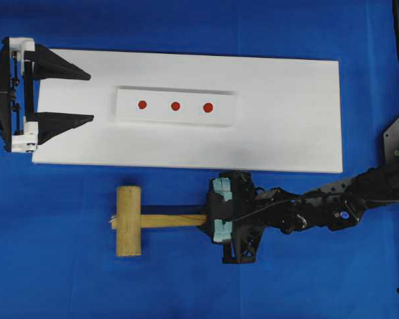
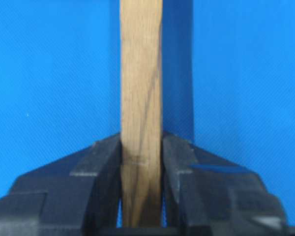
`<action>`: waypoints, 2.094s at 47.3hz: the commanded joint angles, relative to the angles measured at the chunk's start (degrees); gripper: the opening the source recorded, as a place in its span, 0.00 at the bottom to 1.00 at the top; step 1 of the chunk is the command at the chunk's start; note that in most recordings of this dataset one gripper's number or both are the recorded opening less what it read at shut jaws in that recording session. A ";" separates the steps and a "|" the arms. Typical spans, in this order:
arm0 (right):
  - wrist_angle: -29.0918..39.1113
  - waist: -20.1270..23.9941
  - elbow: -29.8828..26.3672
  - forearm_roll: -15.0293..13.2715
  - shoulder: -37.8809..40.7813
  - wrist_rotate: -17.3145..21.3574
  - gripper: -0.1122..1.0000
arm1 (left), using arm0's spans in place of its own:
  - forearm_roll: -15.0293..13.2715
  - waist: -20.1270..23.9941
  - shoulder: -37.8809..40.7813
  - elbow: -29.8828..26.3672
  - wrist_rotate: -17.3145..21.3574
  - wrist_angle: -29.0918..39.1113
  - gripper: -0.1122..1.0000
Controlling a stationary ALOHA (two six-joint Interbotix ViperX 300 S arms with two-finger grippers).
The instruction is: Hit the mark with a hammer.
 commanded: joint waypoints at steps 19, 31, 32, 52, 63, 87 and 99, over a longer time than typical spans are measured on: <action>0.26 -0.09 -0.70 0.62 0.09 0.00 0.18 | 0.00 0.26 -0.18 -0.44 0.18 -0.18 0.89; 1.05 -0.09 -0.97 0.62 0.09 0.00 0.18 | 0.00 0.26 -0.18 -0.35 0.09 -0.26 0.89; 1.05 -0.09 -0.97 0.62 0.18 0.00 0.18 | 0.00 0.26 -0.18 -0.44 0.18 -0.26 0.89; 0.88 -0.09 -0.88 0.62 -3.25 -0.35 0.92 | 0.00 0.26 -0.26 -0.35 -0.09 -0.18 0.89; 0.70 -1.76 1.93 -0.35 -12.04 -1.85 0.88 | 0.00 0.26 -0.35 -0.35 -0.18 0.26 0.89; 2.46 -13.89 10.46 -0.35 -29.53 -11.69 0.88 | 0.00 0.09 -0.26 -0.44 0.62 0.79 0.89; 5.62 -17.40 13.71 -0.35 -37.44 -14.24 0.88 | 0.00 0.00 -0.79 -0.35 0.70 0.79 0.89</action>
